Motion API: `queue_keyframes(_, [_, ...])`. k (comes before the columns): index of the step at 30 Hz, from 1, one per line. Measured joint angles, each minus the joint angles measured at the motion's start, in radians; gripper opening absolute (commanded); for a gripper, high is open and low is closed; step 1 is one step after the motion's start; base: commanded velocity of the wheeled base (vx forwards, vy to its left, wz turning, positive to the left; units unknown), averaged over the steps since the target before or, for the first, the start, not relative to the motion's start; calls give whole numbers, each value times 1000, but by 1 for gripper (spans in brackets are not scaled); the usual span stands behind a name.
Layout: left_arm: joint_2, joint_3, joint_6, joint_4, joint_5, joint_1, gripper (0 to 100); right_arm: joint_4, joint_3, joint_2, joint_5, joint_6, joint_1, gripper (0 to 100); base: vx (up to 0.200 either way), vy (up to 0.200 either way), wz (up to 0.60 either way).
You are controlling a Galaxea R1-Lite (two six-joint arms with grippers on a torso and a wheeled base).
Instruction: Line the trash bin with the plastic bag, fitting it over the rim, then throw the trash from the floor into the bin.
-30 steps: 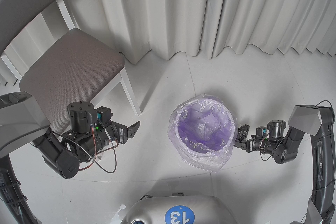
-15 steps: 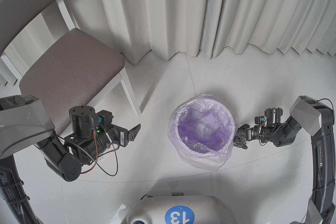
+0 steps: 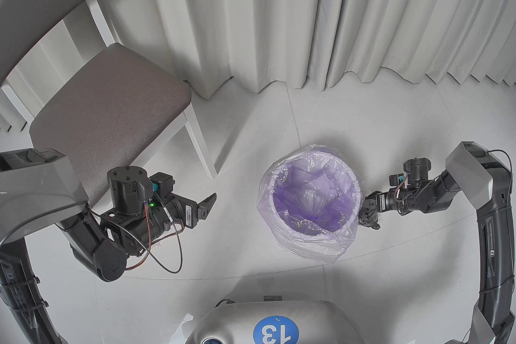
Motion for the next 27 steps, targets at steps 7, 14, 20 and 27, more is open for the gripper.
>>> queue_keyframes(7, [15,2,1,-13,2,-6,100,77,-87,23,-9,5,5,100,0,0,0])
queue_keyframes(14, [23,-2,1,-14,2,-15,100,116,-165,71,-43,16,10,100,0,0,0])
queue_keyframes(20, [30,-9,0,-16,2,-16,100,117,-177,86,-44,10,12,100,0,0,0])
queue_keyframes(27, [34,2,-8,-28,3,-18,100,118,-174,88,-46,11,11,0,0,0,0])
